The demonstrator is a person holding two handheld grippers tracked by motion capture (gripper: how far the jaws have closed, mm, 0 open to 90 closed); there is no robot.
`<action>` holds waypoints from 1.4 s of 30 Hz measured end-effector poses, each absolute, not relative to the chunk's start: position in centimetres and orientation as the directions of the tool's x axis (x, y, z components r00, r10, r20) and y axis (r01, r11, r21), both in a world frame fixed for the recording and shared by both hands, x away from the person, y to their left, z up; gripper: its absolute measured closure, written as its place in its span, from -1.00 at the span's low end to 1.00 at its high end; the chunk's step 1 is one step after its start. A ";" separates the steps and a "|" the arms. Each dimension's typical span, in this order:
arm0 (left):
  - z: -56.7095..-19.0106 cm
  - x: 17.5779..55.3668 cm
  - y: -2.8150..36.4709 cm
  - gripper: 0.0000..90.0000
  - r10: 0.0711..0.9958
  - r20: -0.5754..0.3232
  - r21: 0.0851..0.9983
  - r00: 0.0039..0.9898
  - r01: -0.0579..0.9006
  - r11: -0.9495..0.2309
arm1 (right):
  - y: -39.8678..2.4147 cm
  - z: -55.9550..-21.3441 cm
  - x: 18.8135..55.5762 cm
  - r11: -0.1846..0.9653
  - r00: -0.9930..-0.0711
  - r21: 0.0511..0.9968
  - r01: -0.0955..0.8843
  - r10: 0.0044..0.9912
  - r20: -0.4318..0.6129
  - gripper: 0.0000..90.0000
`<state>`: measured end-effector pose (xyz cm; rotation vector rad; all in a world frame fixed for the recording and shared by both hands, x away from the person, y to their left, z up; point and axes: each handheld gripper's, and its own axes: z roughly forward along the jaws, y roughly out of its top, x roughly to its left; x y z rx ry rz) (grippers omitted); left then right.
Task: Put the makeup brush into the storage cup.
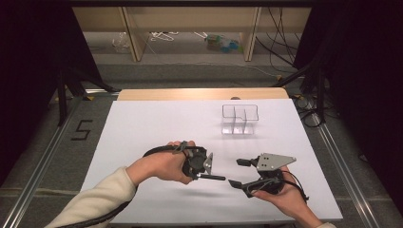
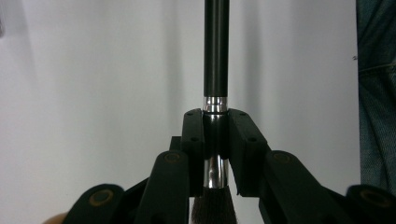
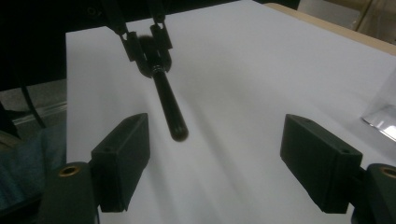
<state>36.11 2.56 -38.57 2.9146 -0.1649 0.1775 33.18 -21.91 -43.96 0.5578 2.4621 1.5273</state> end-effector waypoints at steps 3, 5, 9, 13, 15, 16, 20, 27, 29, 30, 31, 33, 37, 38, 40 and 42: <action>-38.3 35.7 1.9 0.71 -0.112 0.134 0.211 0.985 -0.139 -0.967 | -21.1 -44.0 33.1 0.410 -0.922 0.887 0.210 0.385 0.041 -0.40; -38.1 35.6 1.5 0.71 -0.124 0.137 0.206 0.983 -0.151 -0.967 | -20.7 -44.2 33.1 0.405 -0.923 0.891 0.203 0.382 0.037 -0.38; -37.9 35.4 0.8 0.71 -0.138 0.142 0.213 0.980 -0.166 -0.963 | -19.8 -44.2 33.2 0.437 -0.939 0.879 0.190 0.344 0.032 -0.21; -37.7 35.3 0.4 0.71 -0.147 0.143 0.212 0.979 -0.175 -0.961 | -19.2 -44.5 33.2 0.437 -0.941 0.882 0.177 0.337 0.022 -0.08; -37.7 35.2 0.2 0.71 -0.155 0.143 0.209 0.978 -0.182 -0.961 | -19.2 -44.4 33.3 0.455 -0.945 0.873 0.179 0.326 0.024 -0.02; -37.6 35.1 0.0 0.71 -0.161 0.149 0.210 0.976 -0.190 -0.959 | -19.1 -44.4 33.3 0.454 -0.946 0.873 0.177 0.323 0.024 0.01; -37.5 34.9 -0.2 0.71 -0.167 0.151 0.210 0.974 -0.197 -0.958 | -18.9 -44.6 33.3 0.455 -0.948 0.874 0.171 0.319 0.020 0.10; -37.5 34.9 -0.5 0.71 -0.195 0.149 0.209 0.970 -0.223 -0.952 | -18.9 -44.5 33.2 0.480 -0.957 0.864 0.153 0.290 0.008 0.38; -37.4 34.9 -0.6 0.71 -0.200 0.149 0.205 0.968 -0.228 -0.952 | -18.8 -44.5 33.1 0.494 -0.961 0.857 0.143 0.278 0.000 0.46; -37.5 34.9 -0.6 0.71 -0.200 0.146 0.205 0.969 -0.227 -0.952 | -18.7 -44.5 33.0 0.496 -0.961 0.857 0.139 0.277 -0.005 0.49; -37.5 34.9 -0.6 0.71 -0.202 0.148 0.204 0.968 -0.230 -0.952 | -18.8 -44.4 33.0 0.505 -0.964 0.852 0.136 0.268 -0.005 0.51; -37.4 34.8 -0.7 0.71 -0.207 0.150 0.203 0.967 -0.235 -0.951 | -18.8 -44.5 33.0 0.504 -0.964 0.854 0.133 0.266 -0.007 0.53; -37.3 34.7 -0.7 0.71 -0.212 0.155 0.198 0.965 -0.241 -0.950 | -18.8 -44.5 32.9 0.506 -0.966 0.853 0.127 0.259 -0.010 0.62; -37.3 34.7 -0.7 0.71 -0.214 0.155 0.198 0.964 -0.242 -0.950 | -18.8 -44.5 32.9 0.506 -0.966 0.853 0.127 0.259 -0.010 0.62; -37.3 34.7 -0.7 0.71 -0.215 0.155 0.198 0.964 -0.244 -0.949 | -18.7 -44.4 32.9 0.510 -0.968 0.851 0.126 0.250 -0.007 0.68; -37.4 34.7 -0.8 0.71 -0.220 0.155 0.197 0.963 -0.248 -0.949 | -18.7 -44.4 32.9 0.511 -0.969 0.851 0.124 0.246 -0.006 0.74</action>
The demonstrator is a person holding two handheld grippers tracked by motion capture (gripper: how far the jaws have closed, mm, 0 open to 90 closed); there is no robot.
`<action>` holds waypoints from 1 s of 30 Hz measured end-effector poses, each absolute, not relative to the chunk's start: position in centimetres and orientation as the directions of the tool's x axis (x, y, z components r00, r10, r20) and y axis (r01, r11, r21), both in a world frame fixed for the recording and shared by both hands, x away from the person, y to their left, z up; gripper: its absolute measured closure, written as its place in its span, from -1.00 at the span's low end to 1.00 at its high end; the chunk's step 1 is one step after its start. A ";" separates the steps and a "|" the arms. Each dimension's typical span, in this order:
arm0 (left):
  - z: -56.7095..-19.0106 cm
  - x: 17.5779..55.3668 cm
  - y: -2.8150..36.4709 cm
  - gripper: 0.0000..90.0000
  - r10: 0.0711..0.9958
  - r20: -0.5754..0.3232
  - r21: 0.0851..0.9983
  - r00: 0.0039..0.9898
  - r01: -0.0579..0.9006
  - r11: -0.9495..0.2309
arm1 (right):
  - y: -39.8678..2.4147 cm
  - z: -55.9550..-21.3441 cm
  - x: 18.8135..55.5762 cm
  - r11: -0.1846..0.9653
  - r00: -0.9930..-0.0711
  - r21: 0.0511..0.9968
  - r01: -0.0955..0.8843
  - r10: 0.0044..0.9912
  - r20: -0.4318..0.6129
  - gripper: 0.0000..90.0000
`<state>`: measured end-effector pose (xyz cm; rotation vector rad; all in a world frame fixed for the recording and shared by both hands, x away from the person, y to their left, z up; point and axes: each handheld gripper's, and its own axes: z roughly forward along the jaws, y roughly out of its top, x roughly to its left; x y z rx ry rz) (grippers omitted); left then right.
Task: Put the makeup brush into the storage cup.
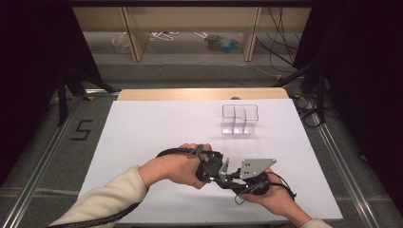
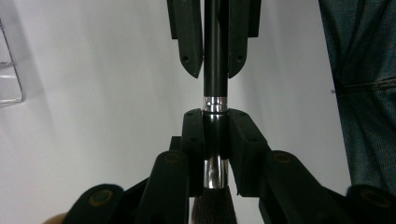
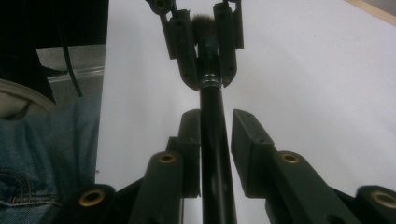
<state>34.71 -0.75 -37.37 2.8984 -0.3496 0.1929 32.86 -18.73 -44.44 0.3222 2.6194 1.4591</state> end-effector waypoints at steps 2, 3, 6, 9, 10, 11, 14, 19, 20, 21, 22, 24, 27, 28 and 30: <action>-37.4 34.7 -0.7 0.71 -0.222 0.152 0.198 0.963 -0.250 -0.948 | -18.8 -44.4 32.9 0.518 -0.972 0.847 0.118 0.234 -0.008 0.75; -37.4 34.7 -0.7 0.71 -0.223 0.151 0.201 0.963 -0.251 -0.947 | -18.8 -44.4 32.9 0.523 -0.972 0.844 0.117 0.233 -0.009 0.75; -37.5 34.7 -0.7 0.70 -0.223 0.150 0.206 0.963 -0.251 -0.946 | -18.8 -44.4 32.8 0.527 -0.974 0.842 0.112 0.225 -0.012 0.76; -37.5 34.7 -0.7 0.70 -0.231 0.166 0.212 0.959 -0.264 -0.941 | -18.7 -44.3 32.7 0.521 -0.970 0.846 0.113 0.242 -0.019 0.76; -37.5 34.7 -0.6 0.68 -0.229 0.170 0.218 0.958 -0.263 -0.940 | -18.8 -44.2 32.8 0.529 -0.969 0.842 0.104 0.243 -0.033 0.76; -37.5 34.7 -0.6 0.68 -0.227 0.176 0.229 0.958 -0.264 -0.937 | -18.8 -44.2 32.8 0.529 -0.969 0.842 0.104 0.243 -0.033 0.76; -37.2 34.6 -0.1 0.50 -0.199 0.216 0.273 0.956 -0.255 -0.928 | -19.0 -44.1 32.7 0.544 -0.968 0.831 0.117 0.249 -0.027 0.76; -36.7 34.2 1.8 -0.14 -0.094 0.266 0.433 0.959 -0.206 -0.877 | -19.2 -44.3 32.9 0.539 -0.958 0.832 0.133 0.284 -0.030 0.76; -36.6 34.3 2.4 -0.14 -0.098 0.286 0.448 0.953 -0.223 -0.865 | -19.2 -44.3 32.9 0.539 -0.958 0.832 0.133 0.284 -0.030 0.76; -36.5 34.3 3.0 -0.25 -0.086 0.298 0.469 0.951 -0.224 -0.854 | -19.4 -44.3 33.0 0.533 -0.954 0.836 0.133 0.296 -0.037 0.76; -36.5 34.3 3.6 -0.25 -0.070 0.309 0.490 0.949 -0.222 -0.843 | -19.4 -44.3 33.0 0.533 -0.954 0.836 0.133 0.296 -0.037 0.76; -36.6 34.3 4.9 -0.35 -0.033 0.327 0.535 0.945 -0.213 -0.818 | -19.7 -44.2 33.0 0.523 -0.948 0.840 0.145 0.318 -0.034 0.76; -36.8 34.2 7.0 -0.43 0.038 0.328 0.607 0.944 -0.180 -0.775 | -19.9 -44.2 33.1 0.517 -0.942 0.842 0.152 0.335 -0.035 0.76; -37.0 34.1 7.7 -0.43 0.065 0.328 0.631 0.943 -0.167 -0.758 | -19.9 -44.2 33.1 0.517 -0.942 0.842 0.152 0.335 -0.035 0.76; -37.5 33.9 9.0 -0.45 0.122 0.316 0.684 0.941 -0.137 -0.717 | -20.2 -44.0 33.2 0.504 -0.936 0.849 0.156 0.351 -0.036 0.76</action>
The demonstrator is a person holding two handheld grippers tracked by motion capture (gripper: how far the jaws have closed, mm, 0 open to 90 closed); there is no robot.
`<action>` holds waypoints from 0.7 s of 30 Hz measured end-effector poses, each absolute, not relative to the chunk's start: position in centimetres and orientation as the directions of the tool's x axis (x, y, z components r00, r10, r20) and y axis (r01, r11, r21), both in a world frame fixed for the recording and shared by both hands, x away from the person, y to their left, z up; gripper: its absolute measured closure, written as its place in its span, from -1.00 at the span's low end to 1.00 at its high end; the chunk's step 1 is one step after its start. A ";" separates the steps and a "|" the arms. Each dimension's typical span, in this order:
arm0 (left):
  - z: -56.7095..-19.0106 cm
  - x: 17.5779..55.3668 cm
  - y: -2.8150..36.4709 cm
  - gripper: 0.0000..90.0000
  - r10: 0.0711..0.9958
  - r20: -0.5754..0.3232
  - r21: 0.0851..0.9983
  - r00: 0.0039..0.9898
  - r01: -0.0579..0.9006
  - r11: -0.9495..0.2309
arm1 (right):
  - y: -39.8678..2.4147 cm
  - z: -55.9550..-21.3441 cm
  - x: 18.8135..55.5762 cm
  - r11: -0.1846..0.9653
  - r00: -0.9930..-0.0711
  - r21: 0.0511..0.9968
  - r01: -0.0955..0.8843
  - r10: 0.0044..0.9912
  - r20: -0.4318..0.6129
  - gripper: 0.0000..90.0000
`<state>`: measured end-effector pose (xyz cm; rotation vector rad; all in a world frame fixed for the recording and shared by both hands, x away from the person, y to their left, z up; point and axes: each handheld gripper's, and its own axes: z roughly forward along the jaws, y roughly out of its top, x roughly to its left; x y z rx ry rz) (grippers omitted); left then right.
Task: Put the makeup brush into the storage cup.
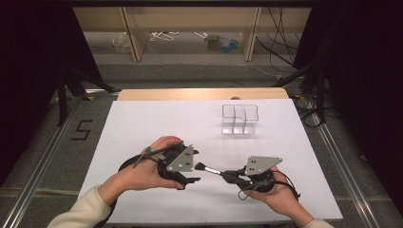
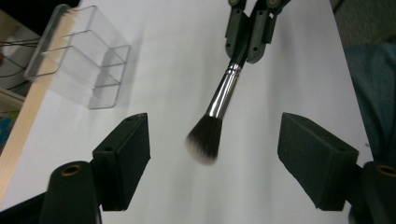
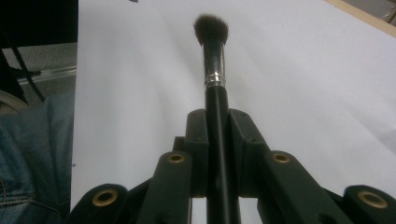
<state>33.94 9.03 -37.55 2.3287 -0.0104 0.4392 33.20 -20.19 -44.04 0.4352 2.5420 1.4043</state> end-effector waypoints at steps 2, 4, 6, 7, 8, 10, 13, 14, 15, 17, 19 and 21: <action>-38.4 33.8 10.3 -0.46 0.168 0.297 0.715 0.940 -0.103 -0.691 | -20.3 -44.0 33.2 0.500 -0.935 0.851 0.160 0.354 -0.032 0.76; -39.4 33.7 11.4 -0.46 0.222 0.268 0.750 0.937 -0.058 -0.659 | -20.5 -43.9 33.3 0.480 -0.927 0.862 0.163 0.373 -0.032 0.76; -40.4 33.6 12.4 -0.49 0.268 0.225 0.775 0.937 -0.006 -0.632 | -20.7 -43.8 33.4 0.461 -0.924 0.872 0.166 0.383 -0.027 0.76; -40.9 33.5 12.8 -0.50 0.286 0.214 0.782 0.934 0.012 -0.623 | -21.0 -43.6 33.4 0.452 -0.923 0.876 0.169 0.385 -0.020 0.76; -41.8 33.4 13.5 -0.50 0.307 0.211 0.781 0.928 0.029 -0.623 | -21.0 -43.5 33.4 0.440 -0.922 0.882 0.167 0.387 -0.018 0.76; -42.2 33.3 13.7 -0.50 0.318 0.202 0.784 0.926 0.042 -0.619 | -21.0 -43.5 33.5 0.401 -0.916 0.902 0.159 0.400 -0.016 0.76; -43.2 33.0 14.2 -0.50 0.337 0.179 0.791 0.924 0.069 -0.609 | -21.1 -43.3 33.5 0.391 -0.918 0.906 0.163 0.396 -0.005 0.76; -43.5 32.9 14.3 -0.50 0.344 0.164 0.800 0.924 0.079 -0.594 | -21.1 -43.3 33.5 0.383 -0.919 0.910 0.158 0.393 -0.006 0.76; -43.6 32.8 14.3 -0.50 0.353 0.155 0.804 0.923 0.089 -0.587 | -21.1 -43.2 33.5 0.369 -0.921 0.917 0.153 0.391 -0.004 0.76; -43.9 32.9 14.3 -0.50 0.369 0.132 0.819 0.920 0.108 -0.564 | -20.9 -43.2 33.5 0.339 -0.920 0.928 0.154 0.391 0.009 0.76; -43.8 33.0 14.2 -0.49 0.393 0.096 0.840 0.914 0.137 -0.524 | -20.9 -42.9 33.5 0.311 -0.919 0.939 0.146 0.394 0.012 0.76; -43.7 33.3 13.9 -0.48 0.422 0.038 0.873 0.906 0.176 -0.456 | -20.8 -42.9 33.6 0.272 -0.911 0.952 0.140 0.413 0.016 0.76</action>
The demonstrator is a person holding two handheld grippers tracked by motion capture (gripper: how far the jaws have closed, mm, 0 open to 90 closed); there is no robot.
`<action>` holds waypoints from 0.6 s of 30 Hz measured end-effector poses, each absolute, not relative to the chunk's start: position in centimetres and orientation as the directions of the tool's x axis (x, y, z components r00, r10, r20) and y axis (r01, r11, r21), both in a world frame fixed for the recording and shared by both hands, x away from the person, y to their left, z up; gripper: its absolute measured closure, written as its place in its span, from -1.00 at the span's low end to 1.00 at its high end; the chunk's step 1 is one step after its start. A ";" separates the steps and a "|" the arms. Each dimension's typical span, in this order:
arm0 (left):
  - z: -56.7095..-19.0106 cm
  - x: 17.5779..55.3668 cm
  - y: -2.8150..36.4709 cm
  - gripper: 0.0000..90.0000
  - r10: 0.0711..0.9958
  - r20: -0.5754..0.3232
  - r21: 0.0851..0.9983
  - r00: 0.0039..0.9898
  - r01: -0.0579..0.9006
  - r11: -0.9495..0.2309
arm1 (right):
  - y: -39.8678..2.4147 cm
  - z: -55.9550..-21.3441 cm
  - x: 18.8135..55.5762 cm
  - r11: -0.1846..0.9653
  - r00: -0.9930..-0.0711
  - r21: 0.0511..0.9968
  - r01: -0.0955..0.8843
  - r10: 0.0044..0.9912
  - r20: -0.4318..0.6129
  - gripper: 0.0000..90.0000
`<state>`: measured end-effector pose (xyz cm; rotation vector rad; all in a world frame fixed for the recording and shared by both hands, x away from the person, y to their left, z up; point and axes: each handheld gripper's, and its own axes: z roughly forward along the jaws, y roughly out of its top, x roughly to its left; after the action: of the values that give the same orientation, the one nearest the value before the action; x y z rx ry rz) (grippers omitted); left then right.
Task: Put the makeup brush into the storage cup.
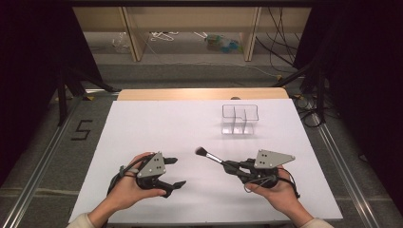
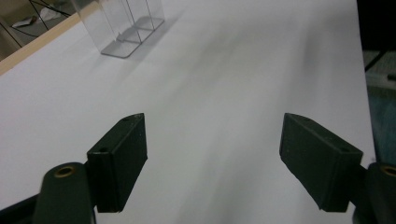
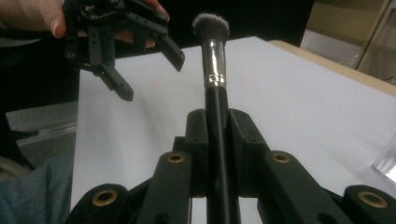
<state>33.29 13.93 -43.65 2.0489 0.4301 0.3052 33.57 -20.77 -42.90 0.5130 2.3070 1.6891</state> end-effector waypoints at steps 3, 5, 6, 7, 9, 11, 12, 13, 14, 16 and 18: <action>-43.6 33.5 13.7 -0.47 0.431 0.010 0.888 0.902 0.190 -0.418 | -20.8 -42.8 33.8 0.261 -0.908 0.954 0.146 0.418 0.025 0.76; -43.5 33.6 13.3 -0.47 0.443 -0.039 0.903 0.896 0.221 -0.368 | -20.6 -42.9 33.9 0.229 -0.903 0.960 0.160 0.427 0.049 0.76; -43.5 33.8 13.1 -0.47 0.436 -0.064 0.909 0.897 0.233 -0.345 | -20.4 -42.9 34.0 0.216 -0.904 0.963 0.160 0.424 0.055 0.76; -43.5 33.8 12.9 -0.47 0.450 -0.095 0.911 0.888 0.260 -0.320 | -20.3 -42.9 34.0 0.222 -0.904 0.960 0.168 0.424 0.060 0.76; -43.4 34.0 12.6 -0.46 0.446 -0.141 0.919 0.884 0.284 -0.274 | -19.7 -42.9 34.1 0.212 -0.904 0.965 0.155 0.424 0.052 0.76; -43.2 34.2 12.2 -0.46 0.435 -0.191 0.922 0.880 0.313 -0.227 | -19.3 -42.9 34.1 0.213 -0.909 0.966 0.149 0.414 0.048 0.76; -43.2 34.4 12.0 -0.44 0.420 -0.212 0.925 0.882 0.320 -0.204 | -19.1 -42.9 34.0 0.215 -0.912 0.966 0.147 0.408 0.047 0.76; -43.1 34.4 11.9 -0.40 0.422 -0.246 0.922 0.872 0.346 -0.177 | -18.7 -42.9 33.9 0.222 -0.914 0.962 0.156 0.402 0.055 0.76; -43.1 34.5 11.7 -0.39 0.418 -0.272 0.920 0.867 0.362 -0.151 | -18.5 -42.9 34.0 0.217 -0.916 0.966 0.144 0.397 0.047 0.76; -43.0 34.7 11.5 -0.37 0.406 -0.329 0.911 0.853 0.399 -0.099 | -18.3 -43.0 33.9 0.218 -0.915 0.965 0.146 0.401 0.048 0.76; -43.1 34.8 11.2 -0.36 0.395 -0.389 0.896 0.832 0.442 -0.050 | -18.3 -43.0 33.9 0.226 -0.918 0.964 0.140 0.396 0.041 0.76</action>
<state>34.85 11.18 -43.07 1.6616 0.6630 -0.0428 33.92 -18.29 -43.05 0.5086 2.2836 1.7598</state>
